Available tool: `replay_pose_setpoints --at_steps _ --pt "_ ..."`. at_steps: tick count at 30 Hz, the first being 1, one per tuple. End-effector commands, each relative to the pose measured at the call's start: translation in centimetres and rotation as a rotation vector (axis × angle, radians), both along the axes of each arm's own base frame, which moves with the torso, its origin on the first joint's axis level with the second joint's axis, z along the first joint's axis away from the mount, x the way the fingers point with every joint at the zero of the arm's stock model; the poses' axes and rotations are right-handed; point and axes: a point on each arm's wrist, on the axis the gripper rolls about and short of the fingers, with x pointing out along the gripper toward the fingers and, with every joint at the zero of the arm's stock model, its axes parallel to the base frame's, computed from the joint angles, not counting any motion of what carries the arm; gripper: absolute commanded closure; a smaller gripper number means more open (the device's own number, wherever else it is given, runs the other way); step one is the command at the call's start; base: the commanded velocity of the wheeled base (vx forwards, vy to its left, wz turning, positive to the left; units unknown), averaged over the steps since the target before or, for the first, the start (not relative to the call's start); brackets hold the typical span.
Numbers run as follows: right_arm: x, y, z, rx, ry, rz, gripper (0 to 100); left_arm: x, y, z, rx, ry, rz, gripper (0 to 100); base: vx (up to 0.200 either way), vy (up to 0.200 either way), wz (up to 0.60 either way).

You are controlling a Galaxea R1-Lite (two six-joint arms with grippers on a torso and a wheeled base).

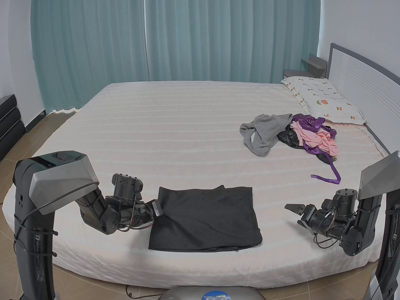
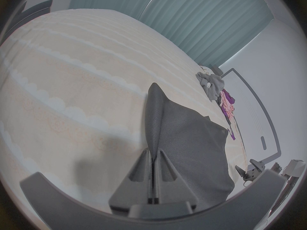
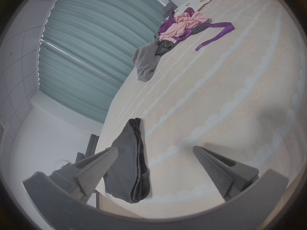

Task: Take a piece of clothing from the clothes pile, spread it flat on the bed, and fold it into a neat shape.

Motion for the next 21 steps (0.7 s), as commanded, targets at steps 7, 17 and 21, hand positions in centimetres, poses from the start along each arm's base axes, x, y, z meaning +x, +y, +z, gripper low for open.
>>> replay_pose_setpoints --at_steps 7,17,21 --pt "-0.01 0.03 -0.02 -0.001 0.0 0.0 0 -0.05 0.08 0.2 0.003 -0.005 0.008 100 0.0 0.0 0.0" --pt "-0.02 0.12 -0.02 -0.001 0.0 0.003 0 -0.08 0.16 0.21 0.005 -0.002 0.011 100 0.0 0.0 0.0" --pt "-0.06 0.12 -0.03 0.0 0.002 0.005 0 -0.17 0.18 0.25 0.004 0.0 0.012 100 0.0 0.05 0.0"
